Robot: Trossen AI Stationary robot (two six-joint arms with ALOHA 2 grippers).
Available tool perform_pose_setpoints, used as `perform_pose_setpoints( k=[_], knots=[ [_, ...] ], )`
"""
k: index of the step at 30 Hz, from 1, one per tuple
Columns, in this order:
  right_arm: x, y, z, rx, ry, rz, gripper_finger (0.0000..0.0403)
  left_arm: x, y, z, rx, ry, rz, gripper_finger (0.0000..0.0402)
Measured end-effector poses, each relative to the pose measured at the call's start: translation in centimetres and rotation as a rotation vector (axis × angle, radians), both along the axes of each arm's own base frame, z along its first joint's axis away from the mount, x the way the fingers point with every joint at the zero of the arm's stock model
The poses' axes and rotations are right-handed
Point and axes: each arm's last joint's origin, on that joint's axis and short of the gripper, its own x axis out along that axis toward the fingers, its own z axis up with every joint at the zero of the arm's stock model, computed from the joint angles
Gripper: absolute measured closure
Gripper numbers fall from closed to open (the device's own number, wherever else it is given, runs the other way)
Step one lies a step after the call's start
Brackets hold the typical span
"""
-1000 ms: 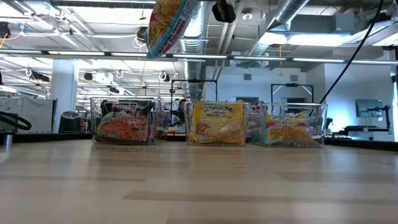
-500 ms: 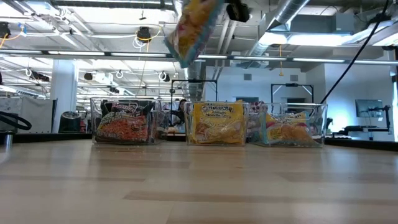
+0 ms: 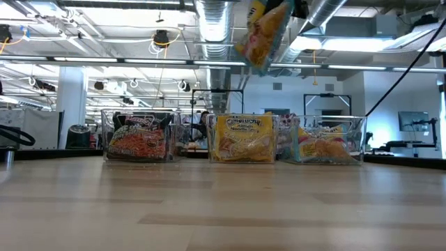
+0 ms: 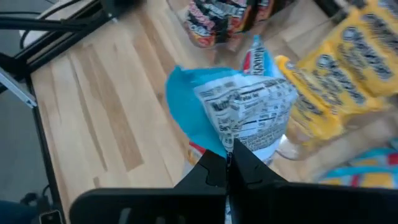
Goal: Sort Maruchan noodles
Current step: Put the blue noodle pack into the right transparent bin
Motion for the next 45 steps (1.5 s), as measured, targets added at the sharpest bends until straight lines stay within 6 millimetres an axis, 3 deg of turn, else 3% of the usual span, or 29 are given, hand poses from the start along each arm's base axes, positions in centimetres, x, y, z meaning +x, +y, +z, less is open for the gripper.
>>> perform_pose_setpoints(
  k=[14,19,25,32,40,45],
  knots=[
    [-7.7,-2.3,2.8,-0.134,0.047,-0.104,0.0398,0.0,1.7,0.2,0.003,-0.021,0.126,0.0272],
    [-11.3,-2.3,2.1,-0.151,0.003,-0.162,0.0398,0.0,2.4,0.2,0.003,-0.023,0.165,0.0272],
    [-15.5,-1.5,-0.2,-0.186,-0.115,-0.217,0.0398,-0.1,3.2,0.3,0.003,-0.033,0.211,0.0272],
    [-18.8,-0.6,-4.6,-0.205,-0.252,-0.254,0.0398,0.0,3.7,0.9,0.024,-0.089,0.228,0.0272],
    [-19.5,-1.0,-10.5,-0.232,-0.283,-0.285,0.0398,0.0,4.2,1.1,0.044,-0.105,0.245,0.0272],
    [-18.9,-2.1,-12.7,-0.213,-0.313,-0.262,0.0398,0.0,4.4,1.1,0.045,-0.105,0.257,0.0272]
  ],
)
